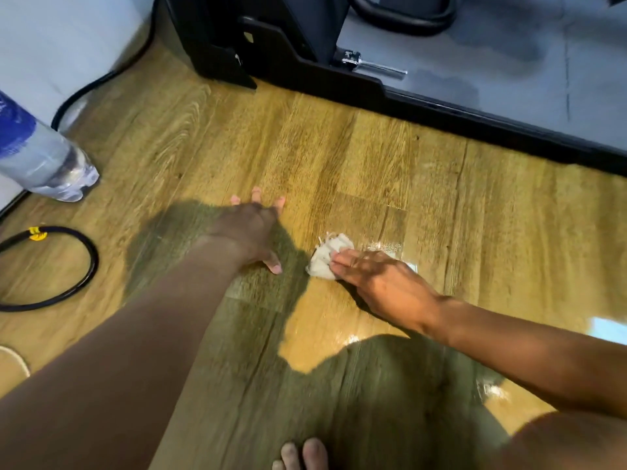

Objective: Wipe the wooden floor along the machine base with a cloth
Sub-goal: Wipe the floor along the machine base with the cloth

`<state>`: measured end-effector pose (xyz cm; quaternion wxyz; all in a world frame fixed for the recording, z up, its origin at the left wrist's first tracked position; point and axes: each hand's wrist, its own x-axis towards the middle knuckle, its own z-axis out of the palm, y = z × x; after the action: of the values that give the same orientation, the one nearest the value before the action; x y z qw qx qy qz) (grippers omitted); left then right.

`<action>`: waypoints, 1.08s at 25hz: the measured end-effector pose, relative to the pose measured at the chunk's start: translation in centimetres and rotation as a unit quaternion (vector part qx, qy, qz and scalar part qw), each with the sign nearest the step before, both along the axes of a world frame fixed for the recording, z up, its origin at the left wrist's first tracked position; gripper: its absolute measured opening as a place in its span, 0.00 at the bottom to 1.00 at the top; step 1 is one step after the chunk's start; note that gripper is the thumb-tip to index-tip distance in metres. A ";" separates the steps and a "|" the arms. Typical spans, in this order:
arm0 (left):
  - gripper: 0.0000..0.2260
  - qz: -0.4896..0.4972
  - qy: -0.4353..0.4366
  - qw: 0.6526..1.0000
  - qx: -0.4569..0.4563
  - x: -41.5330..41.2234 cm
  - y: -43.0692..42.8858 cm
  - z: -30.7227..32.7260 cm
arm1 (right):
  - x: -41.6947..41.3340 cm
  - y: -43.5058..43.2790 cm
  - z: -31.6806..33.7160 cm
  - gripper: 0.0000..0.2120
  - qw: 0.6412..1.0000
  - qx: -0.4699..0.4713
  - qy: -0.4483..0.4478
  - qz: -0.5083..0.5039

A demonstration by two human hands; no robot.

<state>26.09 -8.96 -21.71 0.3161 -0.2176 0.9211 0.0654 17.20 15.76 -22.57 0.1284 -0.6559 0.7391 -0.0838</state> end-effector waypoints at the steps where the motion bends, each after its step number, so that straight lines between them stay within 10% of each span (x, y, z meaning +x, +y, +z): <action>1: 0.58 -0.002 -0.002 1.000 0.001 0.0 0.0 0.0 | 1.2 0.8 0.0 0.25 0.997 -0.006 -0.010 0.072; 5: 0.58 0.014 0.002 1.000 0.017 0.2 0.0 0.3 | -0.2 0.7 0.7 0.22 0.973 0.037 0.018 0.228; 10: 0.58 0.054 0.004 0.997 0.053 0.3 0.2 0.4 | 0.6 -1.5 0.5 0.26 1.000 0.014 -0.018 -0.015; 15: 0.58 0.047 0.017 0.997 0.051 0.5 0.1 0.1 | 2.3 -0.3 0.2 0.25 0.973 0.035 -0.010 0.226; 21: 0.57 0.013 0.011 0.999 0.047 0.4 -0.3 0.0 | -2.9 -6.8 -1.0 0.28 0.986 -0.010 -0.044 -0.158; 27: 0.51 -0.020 0.095 0.995 -0.028 -0.2 -2.7 -0.2 | -1.9 -5.3 -2.1 0.26 0.998 -0.037 -0.035 -0.033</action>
<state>25.86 -11.63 -21.92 0.2219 -0.2006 0.9527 0.0538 15.35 10.49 -24.66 0.1269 -0.6319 0.7520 -0.1383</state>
